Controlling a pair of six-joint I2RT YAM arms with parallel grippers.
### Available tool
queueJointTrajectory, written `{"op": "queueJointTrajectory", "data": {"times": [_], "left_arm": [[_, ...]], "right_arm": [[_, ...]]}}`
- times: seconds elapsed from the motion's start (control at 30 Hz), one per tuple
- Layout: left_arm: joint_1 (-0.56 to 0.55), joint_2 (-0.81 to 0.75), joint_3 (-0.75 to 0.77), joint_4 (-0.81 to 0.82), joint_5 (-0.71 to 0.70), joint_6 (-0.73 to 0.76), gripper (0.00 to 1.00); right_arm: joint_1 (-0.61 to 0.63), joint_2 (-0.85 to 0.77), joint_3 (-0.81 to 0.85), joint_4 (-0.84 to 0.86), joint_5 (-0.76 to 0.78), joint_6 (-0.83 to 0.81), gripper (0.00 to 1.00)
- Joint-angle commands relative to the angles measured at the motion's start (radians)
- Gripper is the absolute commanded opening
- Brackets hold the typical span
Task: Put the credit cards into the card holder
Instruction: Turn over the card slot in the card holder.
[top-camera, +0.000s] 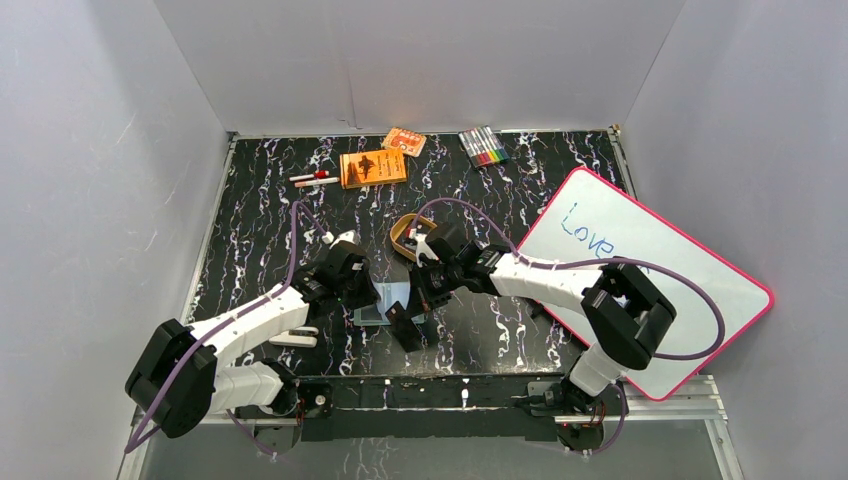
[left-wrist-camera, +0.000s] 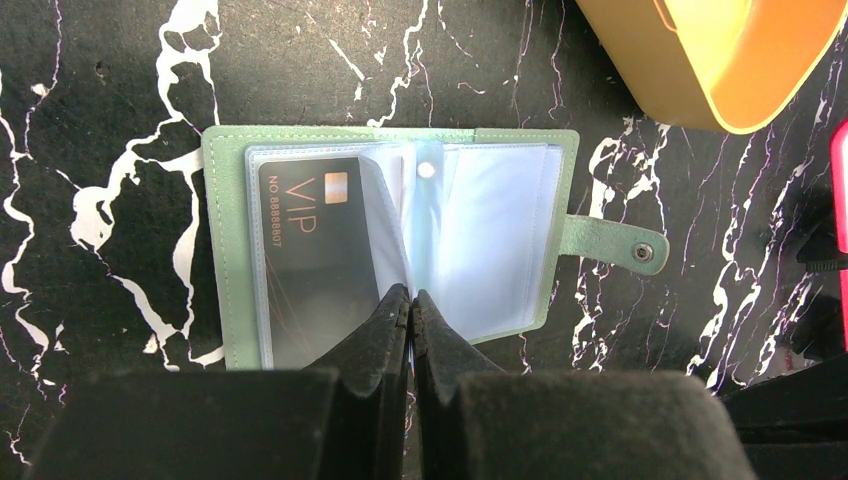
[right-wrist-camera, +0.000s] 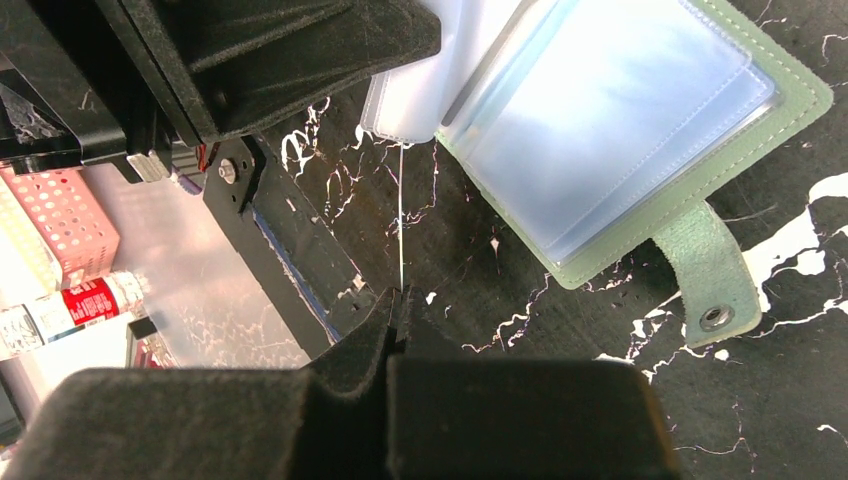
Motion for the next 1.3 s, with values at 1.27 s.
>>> {"op": "queueJointTrajectory", "data": {"times": [1.27], "left_arm": [[-0.003, -0.100, 0.054, -0.230, -0.253, -0.009, 0.33]], "right_arm": [[0.010, -0.109, 0.034, 0.001, 0.230, 0.095, 0.00]]}}
